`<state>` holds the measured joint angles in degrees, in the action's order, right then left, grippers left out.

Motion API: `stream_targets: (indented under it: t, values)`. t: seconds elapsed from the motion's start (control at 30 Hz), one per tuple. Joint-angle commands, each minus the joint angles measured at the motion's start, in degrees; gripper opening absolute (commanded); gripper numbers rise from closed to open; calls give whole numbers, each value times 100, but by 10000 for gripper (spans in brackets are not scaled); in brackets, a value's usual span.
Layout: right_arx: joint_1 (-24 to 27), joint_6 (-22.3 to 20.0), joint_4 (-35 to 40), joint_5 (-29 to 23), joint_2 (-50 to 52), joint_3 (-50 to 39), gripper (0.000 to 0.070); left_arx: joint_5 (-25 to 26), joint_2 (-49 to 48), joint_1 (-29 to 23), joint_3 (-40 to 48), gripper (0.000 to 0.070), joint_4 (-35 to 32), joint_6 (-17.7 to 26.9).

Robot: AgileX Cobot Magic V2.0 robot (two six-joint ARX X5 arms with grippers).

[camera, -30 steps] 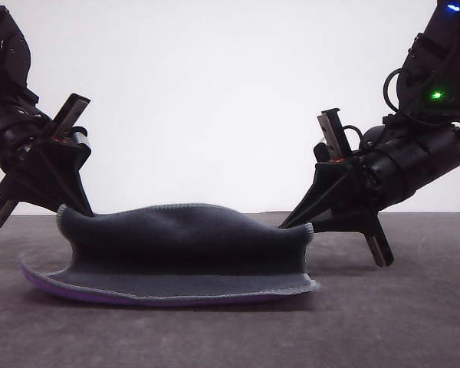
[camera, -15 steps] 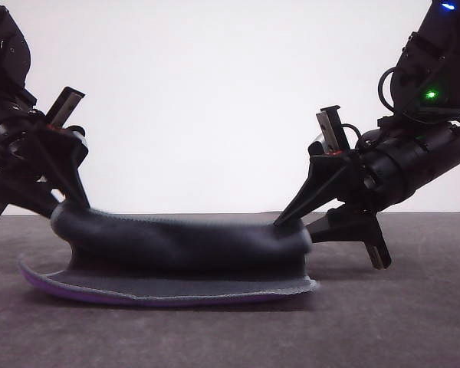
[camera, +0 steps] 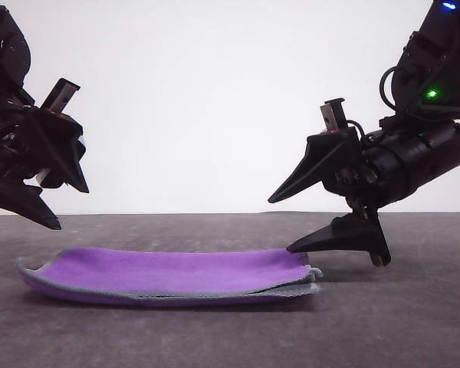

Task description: Fold clothes

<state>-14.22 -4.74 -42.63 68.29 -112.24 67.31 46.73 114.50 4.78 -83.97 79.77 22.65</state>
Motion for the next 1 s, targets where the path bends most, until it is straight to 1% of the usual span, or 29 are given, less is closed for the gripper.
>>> stream_targets:
  t: [0.0,0.13,0.23,0.3,0.37,0.47,0.6,0.67,0.73,0.8,0.87,0.97]
  values:
    - [17,-219,-4,-50,134,107,350,51,143,5,-170,283,36,129]
    - [97,-218,-30,-512,577,107,351,49,106,4,-337,285,30,131]
    - [138,-216,-84,-1032,979,107,352,25,15,-30,-441,284,-52,112]
    - [140,-215,-160,-1406,1280,107,352,-114,-109,-61,-451,284,-175,-12]
    - [138,-214,-262,-1771,1605,107,352,-442,-278,-94,-450,284,-298,-196]
    - [118,-213,-444,-2249,2156,107,354,-1136,-660,-117,-450,284,-475,-514]
    - [45,-148,-549,-2832,2999,107,355,-1993,-1432,-124,-450,285,-854,-968]
    - [19,-104,-596,-3108,3420,107,355,-2320,-1878,-122,-448,285,-998,-1080]
    - [-3,-35,-707,-3363,3837,105,355,-2449,-2367,-122,-447,285,-1087,-1111]
    - [-24,-20,-918,-3518,4180,96,355,-2449,-2771,-123,-435,285,-1083,-1124]
    - [-58,-17,-1115,-3617,4474,55,355,-2451,-3184,-128,-370,285,-1053,-1137]
    - [-107,-14,-1183,-3675,4805,-175,355,-2451,-3729,-129,-102,285,-1076,-1159]
